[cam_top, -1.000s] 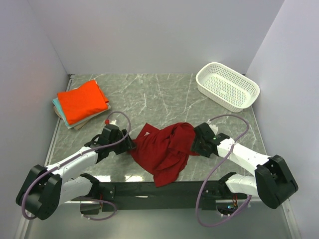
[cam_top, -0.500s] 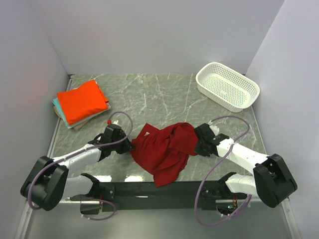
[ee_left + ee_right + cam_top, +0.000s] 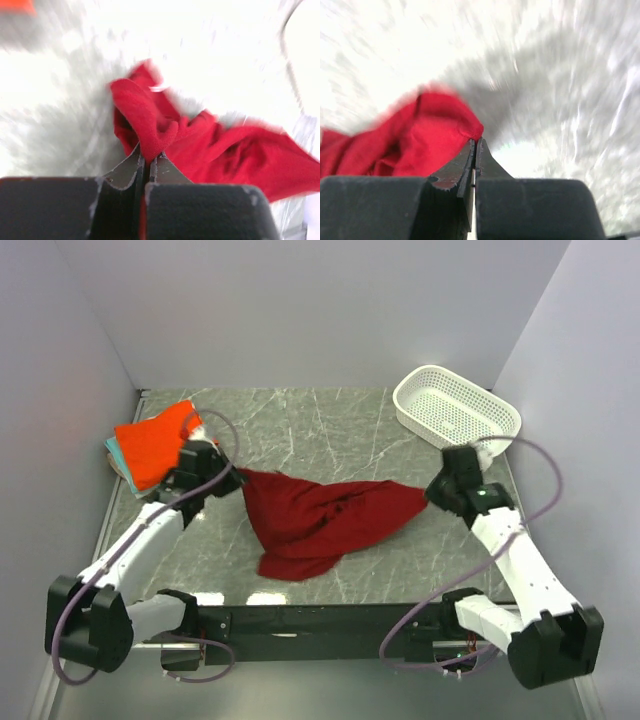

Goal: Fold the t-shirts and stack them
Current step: Flatten the tshirt out

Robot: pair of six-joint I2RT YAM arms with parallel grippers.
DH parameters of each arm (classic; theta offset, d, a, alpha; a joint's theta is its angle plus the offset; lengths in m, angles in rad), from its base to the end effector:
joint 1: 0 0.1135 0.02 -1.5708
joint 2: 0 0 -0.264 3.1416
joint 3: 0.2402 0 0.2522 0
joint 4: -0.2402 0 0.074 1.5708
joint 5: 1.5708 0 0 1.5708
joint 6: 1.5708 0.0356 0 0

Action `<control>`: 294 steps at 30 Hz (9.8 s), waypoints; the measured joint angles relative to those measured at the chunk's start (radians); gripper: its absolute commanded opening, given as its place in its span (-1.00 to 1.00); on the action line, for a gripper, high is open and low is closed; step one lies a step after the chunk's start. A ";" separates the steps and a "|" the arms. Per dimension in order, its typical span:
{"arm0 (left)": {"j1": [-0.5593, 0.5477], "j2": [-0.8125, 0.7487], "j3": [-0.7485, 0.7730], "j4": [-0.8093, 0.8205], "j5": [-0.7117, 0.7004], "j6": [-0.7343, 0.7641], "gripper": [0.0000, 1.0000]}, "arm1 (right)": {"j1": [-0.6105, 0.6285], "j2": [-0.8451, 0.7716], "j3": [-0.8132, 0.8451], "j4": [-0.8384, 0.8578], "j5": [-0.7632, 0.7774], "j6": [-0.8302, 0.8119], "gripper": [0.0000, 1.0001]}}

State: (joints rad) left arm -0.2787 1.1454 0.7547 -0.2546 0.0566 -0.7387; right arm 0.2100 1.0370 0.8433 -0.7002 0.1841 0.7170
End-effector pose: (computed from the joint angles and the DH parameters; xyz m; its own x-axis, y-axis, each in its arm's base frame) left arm 0.2378 -0.0701 0.2503 -0.6417 -0.5156 -0.5678 -0.1541 0.8119 -0.5631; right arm 0.2027 0.0365 0.2675 -0.6356 0.5251 -0.5659 0.4311 0.8496 0.3040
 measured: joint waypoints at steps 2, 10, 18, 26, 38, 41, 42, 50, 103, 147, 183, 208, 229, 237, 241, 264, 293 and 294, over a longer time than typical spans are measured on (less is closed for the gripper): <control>0.047 -0.032 0.060 -0.024 -0.010 0.023 -0.99 | -0.038 -0.034 0.105 -0.019 0.021 -0.047 -1.00; 0.129 -0.183 0.204 -0.150 -0.047 0.077 -0.99 | -0.061 -0.131 0.343 -0.079 0.122 -0.160 -1.00; 0.145 -0.309 0.341 -0.257 -0.122 0.073 -0.99 | -0.063 -0.287 0.424 -0.070 0.232 -0.220 -1.00; 0.145 -0.401 0.451 -0.279 -0.131 0.047 -0.99 | -0.063 -0.425 0.510 0.012 0.353 -0.294 -1.00; 0.156 0.169 0.321 -0.108 0.014 0.083 0.38 | -0.070 -0.143 0.315 0.035 0.299 -0.284 -1.00; 0.159 0.282 0.330 -0.102 0.022 0.101 0.43 | -0.073 -0.040 0.258 0.029 0.245 -0.263 -1.00; 0.159 0.292 0.330 -0.102 0.027 0.104 0.40 | -0.073 -0.021 0.241 0.027 0.226 -0.257 -1.00; 0.079 0.118 0.125 -0.055 0.071 0.088 -0.10 | -0.074 -0.012 0.162 0.048 0.135 -0.217 -1.00; -0.213 0.272 -0.084 -0.036 -0.028 -0.067 -0.38 | -0.076 0.058 0.146 0.109 0.069 -0.198 -1.00; 0.187 0.084 0.502 -0.275 -0.058 0.035 -0.99 | -0.089 -0.043 0.301 0.005 0.201 -0.349 -1.00; 0.341 -0.160 1.229 -0.017 0.005 0.085 -0.99 | -0.090 -0.292 0.973 0.348 0.060 -0.607 -1.00; 0.346 0.270 1.032 -0.087 0.241 0.043 -0.99 | -0.091 0.053 0.653 0.310 0.111 -0.621 -1.00; 0.346 -0.232 1.135 0.090 0.047 0.098 -0.99 | -0.091 -0.341 0.854 0.420 0.092 -0.615 -1.00; 0.346 -0.189 1.137 0.163 0.083 0.066 -0.99 | -0.091 -0.330 0.852 0.429 0.096 -0.610 -1.00; 0.346 -0.094 1.024 0.237 0.154 0.005 -0.99 | -0.092 -0.303 0.686 0.481 0.120 -0.611 -1.00; 0.110 0.563 0.737 -0.014 0.340 0.124 0.80 | -0.229 0.419 0.365 0.421 0.018 -0.537 0.47; 0.124 0.599 0.274 -0.002 0.222 0.152 0.83 | -0.042 0.436 -0.019 0.279 -0.339 -0.183 0.31; 0.124 0.614 0.276 0.005 0.224 0.150 0.83 | -0.042 0.451 -0.019 0.279 -0.338 -0.182 0.30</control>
State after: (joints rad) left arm -0.1547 1.7592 1.0306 -0.2493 0.2810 -0.5888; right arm 0.1680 1.4879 0.8238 -0.4210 -0.1543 0.5354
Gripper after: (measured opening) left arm 0.916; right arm 0.655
